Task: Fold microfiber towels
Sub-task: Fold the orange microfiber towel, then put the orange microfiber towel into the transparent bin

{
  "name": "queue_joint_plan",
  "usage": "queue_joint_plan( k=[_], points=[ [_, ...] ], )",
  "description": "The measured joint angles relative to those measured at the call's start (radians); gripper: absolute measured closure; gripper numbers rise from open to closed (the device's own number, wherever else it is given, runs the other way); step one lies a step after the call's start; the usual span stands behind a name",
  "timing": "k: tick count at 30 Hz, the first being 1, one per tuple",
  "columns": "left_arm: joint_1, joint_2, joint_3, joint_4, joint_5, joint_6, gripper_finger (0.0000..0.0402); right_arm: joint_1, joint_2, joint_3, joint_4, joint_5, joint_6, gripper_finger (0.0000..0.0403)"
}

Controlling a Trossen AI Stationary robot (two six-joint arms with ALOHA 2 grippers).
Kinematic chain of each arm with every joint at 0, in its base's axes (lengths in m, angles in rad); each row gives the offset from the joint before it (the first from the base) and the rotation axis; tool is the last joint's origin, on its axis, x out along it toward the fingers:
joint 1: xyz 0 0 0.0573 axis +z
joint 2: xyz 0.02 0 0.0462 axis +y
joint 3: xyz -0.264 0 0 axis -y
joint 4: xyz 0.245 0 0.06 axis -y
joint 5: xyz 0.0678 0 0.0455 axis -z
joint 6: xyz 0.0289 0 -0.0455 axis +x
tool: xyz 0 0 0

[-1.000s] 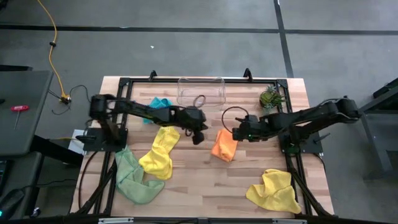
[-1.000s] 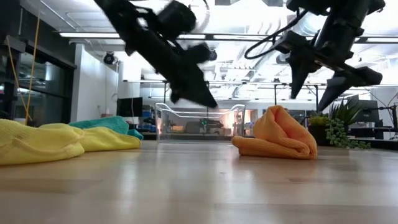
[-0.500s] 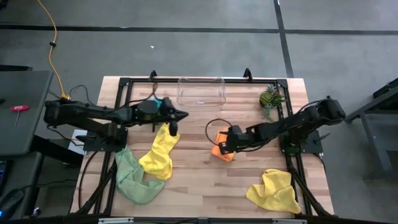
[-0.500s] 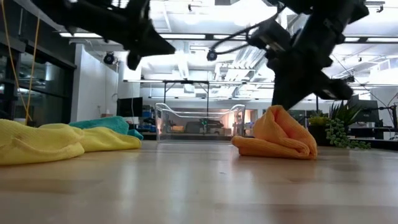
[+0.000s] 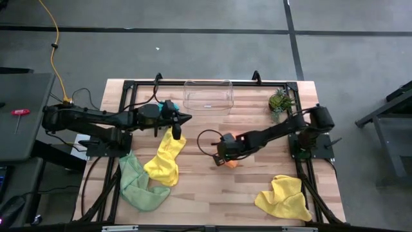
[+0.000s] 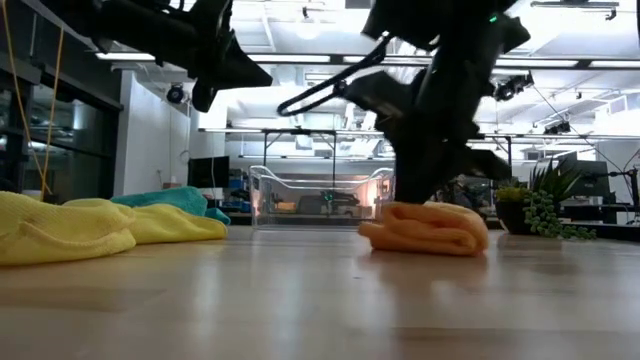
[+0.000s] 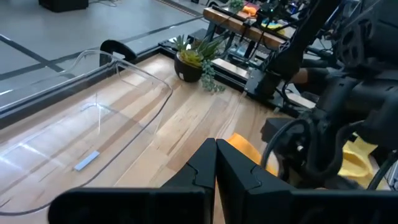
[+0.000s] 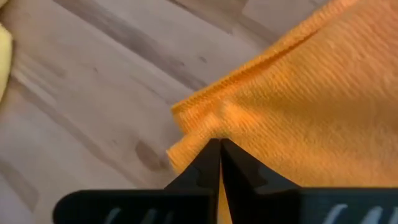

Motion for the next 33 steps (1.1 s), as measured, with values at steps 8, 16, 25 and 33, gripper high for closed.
queue_joint_plan(
  k=[8, 16, 25, 33],
  points=[
    [0.000, 0.000, 0.000, 0.002, 0.000, 0.003, 0.0401, -0.026, -0.005, 0.012, -0.049, 0.002, -0.043, 0.0394],
    [0.002, 0.000, 0.000, 0.000, -0.007, 0.030, 0.0401, -0.034, -0.206, 0.011, -0.281, 0.075, -0.075, 0.0393],
    [0.038, -0.003, 0.000, -0.001, 0.009, 0.031, 0.0401, 0.026, -0.414, -0.201, -0.360, 0.027, 0.196, 0.0303],
    [0.071, -0.010, 0.000, 0.006, 0.048, 0.021, 0.0401, 0.074, -0.504, -0.498, 0.144, 0.056, 0.570, 0.0174]
  ],
)
